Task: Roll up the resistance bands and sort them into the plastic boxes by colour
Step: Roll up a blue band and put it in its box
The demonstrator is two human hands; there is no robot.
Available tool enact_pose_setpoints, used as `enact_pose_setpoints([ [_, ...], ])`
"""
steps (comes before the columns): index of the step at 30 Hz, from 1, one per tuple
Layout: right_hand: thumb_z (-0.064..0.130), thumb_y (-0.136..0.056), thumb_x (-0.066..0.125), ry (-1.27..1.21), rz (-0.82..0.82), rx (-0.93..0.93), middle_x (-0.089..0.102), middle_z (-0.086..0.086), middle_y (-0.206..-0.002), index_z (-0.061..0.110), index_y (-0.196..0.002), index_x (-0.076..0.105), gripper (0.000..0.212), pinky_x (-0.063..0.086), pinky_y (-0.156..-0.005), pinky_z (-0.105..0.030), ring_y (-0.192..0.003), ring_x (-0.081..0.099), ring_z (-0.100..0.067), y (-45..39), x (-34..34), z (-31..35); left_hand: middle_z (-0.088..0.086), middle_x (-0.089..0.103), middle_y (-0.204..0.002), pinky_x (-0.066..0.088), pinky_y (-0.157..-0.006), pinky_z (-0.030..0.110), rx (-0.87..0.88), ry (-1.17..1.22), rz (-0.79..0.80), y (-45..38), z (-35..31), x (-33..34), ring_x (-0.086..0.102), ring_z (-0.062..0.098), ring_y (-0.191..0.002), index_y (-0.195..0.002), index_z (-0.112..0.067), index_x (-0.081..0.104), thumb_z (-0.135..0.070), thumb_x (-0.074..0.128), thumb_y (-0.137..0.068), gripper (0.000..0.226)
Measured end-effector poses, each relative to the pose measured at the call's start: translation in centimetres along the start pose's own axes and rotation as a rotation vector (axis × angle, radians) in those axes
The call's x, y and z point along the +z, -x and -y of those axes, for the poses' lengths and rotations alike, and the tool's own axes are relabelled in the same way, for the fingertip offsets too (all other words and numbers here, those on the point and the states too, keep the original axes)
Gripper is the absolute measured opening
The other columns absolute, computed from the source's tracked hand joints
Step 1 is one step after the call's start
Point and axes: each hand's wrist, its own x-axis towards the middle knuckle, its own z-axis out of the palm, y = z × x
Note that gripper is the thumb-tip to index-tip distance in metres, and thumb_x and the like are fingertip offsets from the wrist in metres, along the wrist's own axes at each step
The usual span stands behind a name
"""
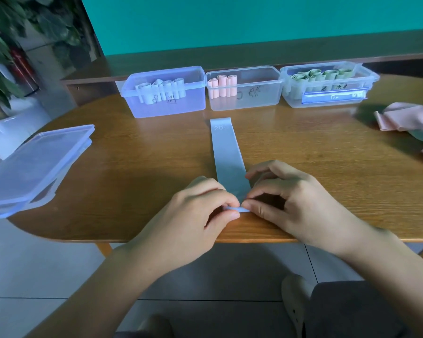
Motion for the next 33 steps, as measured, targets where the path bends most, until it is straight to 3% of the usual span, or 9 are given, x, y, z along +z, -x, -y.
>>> enact_pose_setpoints([
  [4,0.039,-0.092,0.068,-0.035,0.025,-0.005,0.056,0.012,-0.121,0.03,-0.098,0.075,0.013,0.049,-0.091,-0.025,-0.11,0.061,-0.005,0.03,-0.25,0.03,-0.011,0.059,-0.101,0.048,-0.08,0.017,-0.01,-0.007,-0.011,0.01,-0.02,0.04,0.058,0.007,-0.092,-0.105,-0.02,0.074,-0.033,0.063,-0.096,0.019],
  [8,0.044,-0.092,0.066,-0.029,0.074,-0.002,0.057,0.014,-0.119,0.031,-0.101,0.076,0.019,0.051,-0.092,-0.029,-0.111,0.061,-0.007,-0.03,-0.44,-0.04,-0.011,0.059,-0.101,0.048,-0.08,0.015,-0.022,-0.028,-0.026,-0.01,-0.23,-0.02,0.058,0.007,-0.093,-0.108,-0.02,0.076,-0.034,0.06,-0.096,0.024],
  [14,0.037,-0.098,0.059,-0.002,0.053,-0.019,0.059,0.012,-0.116,0.024,-0.103,0.076,0.022,0.05,-0.091,-0.025,-0.106,0.062,-0.005,-0.24,-0.25,-0.02,-0.01,0.062,-0.103,0.05,-0.08,0.014,-0.042,-0.05,-0.079,-0.05,-0.2,0.35,0.058,0.006,-0.092,-0.108,-0.02,0.076,-0.035,0.064,-0.093,0.023],
  [21,0.039,-0.1,0.054,0.073,0.004,-0.015,0.058,0.006,-0.12,0.021,-0.103,0.077,0.029,0.053,-0.087,-0.032,-0.099,0.064,-0.009,-0.48,0.19,-0.04,-0.012,0.065,-0.104,0.043,-0.078,0.006,-0.074,-0.077,-0.027,-0.64,0.14,0.17,0.058,0.004,-0.094,-0.109,-0.026,0.074,-0.041,0.056,-0.096,0.026],
  [24,0.037,-0.097,0.06,0.044,-0.039,-0.015,0.059,0.008,-0.12,0.022,-0.103,0.076,0.022,0.052,-0.09,-0.031,-0.102,0.064,-0.007,-0.41,0.15,0.03,-0.01,0.063,-0.106,0.04,-0.079,0.004,-0.087,-0.079,-0.031,-0.82,0.04,0.07,0.058,0.005,-0.093,-0.109,-0.023,0.074,-0.043,0.049,-0.098,0.034],
  [33,0.029,-0.094,0.068,0.005,-0.031,-0.007,0.064,0.012,-0.111,0.023,-0.1,0.077,0.011,0.051,-0.091,-0.031,-0.104,0.064,-0.004,-0.8,0.21,-0.54,-0.012,0.059,-0.108,0.043,-0.076,0.002,-0.088,-0.044,-0.065,-0.86,0.31,0.12,0.054,0.002,-0.093,-0.11,-0.023,0.072,-0.034,0.062,-0.094,0.022],
])
